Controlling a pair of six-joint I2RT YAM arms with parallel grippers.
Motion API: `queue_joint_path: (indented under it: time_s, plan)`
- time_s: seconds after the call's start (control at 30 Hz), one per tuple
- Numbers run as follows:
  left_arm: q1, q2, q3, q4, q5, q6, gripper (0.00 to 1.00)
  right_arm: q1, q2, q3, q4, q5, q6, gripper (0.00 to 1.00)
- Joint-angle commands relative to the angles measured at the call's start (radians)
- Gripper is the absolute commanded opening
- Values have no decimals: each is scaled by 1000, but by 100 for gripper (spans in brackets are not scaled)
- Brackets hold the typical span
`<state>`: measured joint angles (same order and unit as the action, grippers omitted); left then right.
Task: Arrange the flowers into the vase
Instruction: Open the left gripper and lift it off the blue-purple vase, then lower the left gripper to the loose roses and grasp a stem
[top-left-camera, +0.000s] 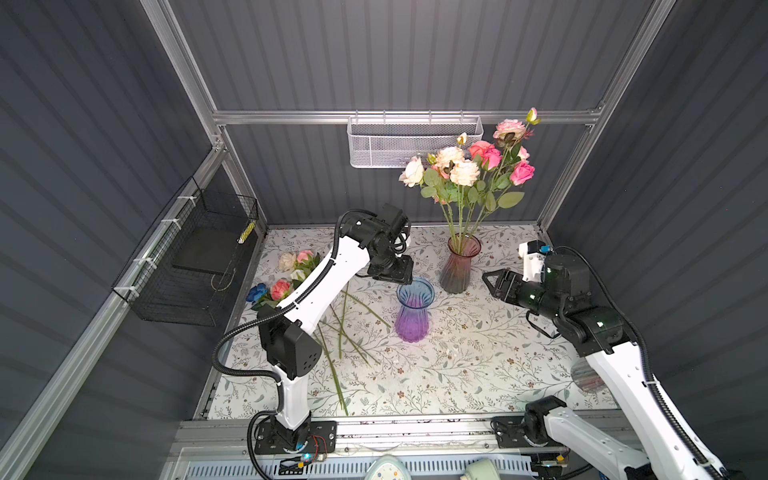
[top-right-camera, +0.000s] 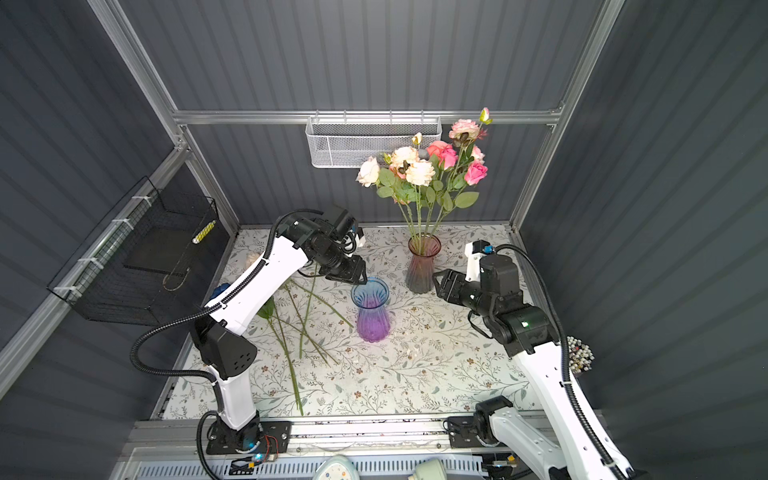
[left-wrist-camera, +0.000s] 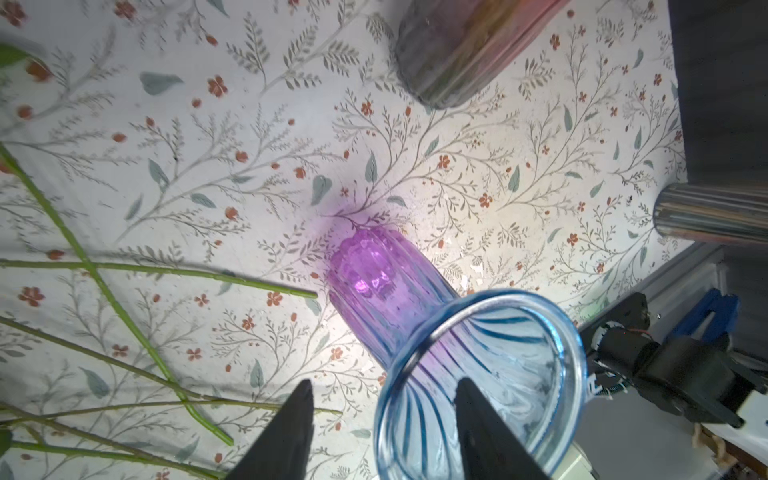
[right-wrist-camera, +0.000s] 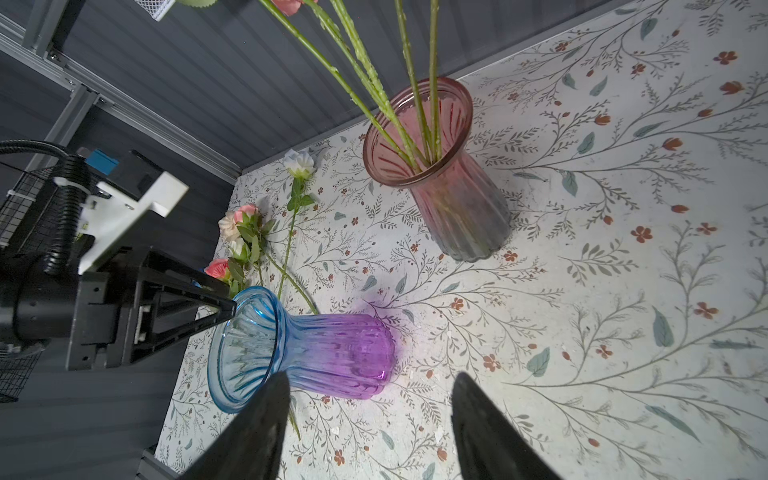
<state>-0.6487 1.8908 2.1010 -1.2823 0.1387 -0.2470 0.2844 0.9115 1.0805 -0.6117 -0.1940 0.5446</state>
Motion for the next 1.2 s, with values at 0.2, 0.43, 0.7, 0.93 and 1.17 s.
queue_joint_path:
  time_s: [0.2,0.43,0.7,0.93,1.17]
  plan:
    - [156,-311,-298,288,-415,-33,65,28,-38,-51,140,-64,-1,62]
    - [308,-200,-507,480,-380,-37,60,66,-54,-119,253,-40,19,60]
    - [341,108,-452,608,-299,29,49,76,13,-142,284,-61,19,61]
    - [355,345,-238,540,-346,84,38,77,70,-157,312,-85,17,61]
    - [360,426,-168,534,-350,91,22,77,108,-140,317,-78,-4,61]
